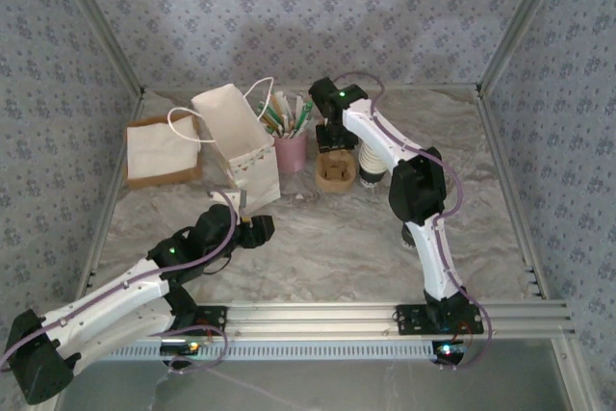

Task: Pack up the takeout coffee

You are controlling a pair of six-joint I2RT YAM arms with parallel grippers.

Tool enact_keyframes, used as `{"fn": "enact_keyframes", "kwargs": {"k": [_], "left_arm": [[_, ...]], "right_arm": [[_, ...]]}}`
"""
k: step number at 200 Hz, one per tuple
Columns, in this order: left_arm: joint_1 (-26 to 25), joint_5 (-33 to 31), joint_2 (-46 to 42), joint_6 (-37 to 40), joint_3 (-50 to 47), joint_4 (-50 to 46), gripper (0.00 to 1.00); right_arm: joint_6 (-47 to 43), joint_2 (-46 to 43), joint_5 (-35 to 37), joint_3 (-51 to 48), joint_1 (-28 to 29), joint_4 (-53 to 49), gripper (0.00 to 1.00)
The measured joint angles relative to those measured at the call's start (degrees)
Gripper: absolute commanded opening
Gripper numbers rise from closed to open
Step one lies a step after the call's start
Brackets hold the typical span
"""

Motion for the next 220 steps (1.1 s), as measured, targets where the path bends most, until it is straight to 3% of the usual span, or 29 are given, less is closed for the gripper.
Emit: {"fn": "enact_keyframes", "kwargs": {"k": [220], "left_arm": [[0.0,0.0,-0.11,0.44,0.0,-0.02,0.71]], "right_arm": [[0.02,0.33,-0.02,0.31,-0.11,-0.37,0.38]]}}
